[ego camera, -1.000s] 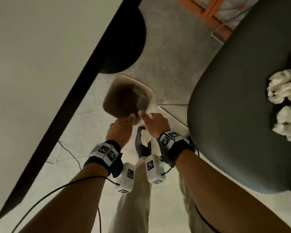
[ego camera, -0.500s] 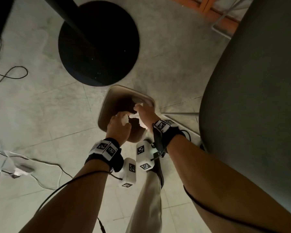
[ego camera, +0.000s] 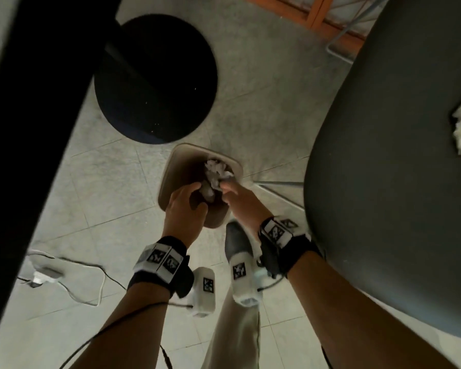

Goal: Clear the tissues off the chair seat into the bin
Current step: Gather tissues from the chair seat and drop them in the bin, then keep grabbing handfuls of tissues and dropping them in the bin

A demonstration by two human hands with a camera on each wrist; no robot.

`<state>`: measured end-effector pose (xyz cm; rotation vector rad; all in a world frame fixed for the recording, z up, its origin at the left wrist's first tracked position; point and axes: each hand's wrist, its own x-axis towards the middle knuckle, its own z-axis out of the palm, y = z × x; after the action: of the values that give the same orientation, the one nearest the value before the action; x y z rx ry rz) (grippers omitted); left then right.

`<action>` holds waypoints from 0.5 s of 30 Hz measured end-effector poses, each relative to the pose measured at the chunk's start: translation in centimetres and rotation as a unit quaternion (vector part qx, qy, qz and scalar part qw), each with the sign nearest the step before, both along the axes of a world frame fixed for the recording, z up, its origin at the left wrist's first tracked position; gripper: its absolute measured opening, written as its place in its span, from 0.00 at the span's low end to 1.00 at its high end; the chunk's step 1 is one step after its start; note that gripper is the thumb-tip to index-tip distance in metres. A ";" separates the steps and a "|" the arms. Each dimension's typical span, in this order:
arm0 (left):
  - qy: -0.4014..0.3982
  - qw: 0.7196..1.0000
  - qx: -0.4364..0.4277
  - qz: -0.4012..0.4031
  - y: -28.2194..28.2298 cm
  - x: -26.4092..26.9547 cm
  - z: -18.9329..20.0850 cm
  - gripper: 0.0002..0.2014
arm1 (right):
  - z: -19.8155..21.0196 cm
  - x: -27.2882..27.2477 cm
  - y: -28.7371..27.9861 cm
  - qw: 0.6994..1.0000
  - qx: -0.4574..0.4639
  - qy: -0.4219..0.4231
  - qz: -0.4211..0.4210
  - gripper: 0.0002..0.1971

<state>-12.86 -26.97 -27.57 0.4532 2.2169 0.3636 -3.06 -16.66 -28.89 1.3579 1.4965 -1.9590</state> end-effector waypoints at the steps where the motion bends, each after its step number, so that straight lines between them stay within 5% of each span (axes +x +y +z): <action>1: 0.003 1.000 0.010 -0.004 0.3 0.7 1.4 0.25 | 1.1 0.9 -0.1 1.000 0.005 0.001 0.004 0.21; 9: -0.030 0.981 0.177 -0.068 6.7 7.7 13.2 0.17 | 16.0 11.4 2.8 0.983 0.048 0.089 -0.154 0.12; 15: -0.066 0.959 0.220 -0.165 15.9 13.3 17.2 0.18 | 21.9 21.1 9.3 0.918 0.255 0.038 -0.301 0.10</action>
<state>0.47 -11.11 -10.39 0.9926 1.8816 0.6863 18.04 -7.34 -6.97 2.2069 1.8785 -2.0359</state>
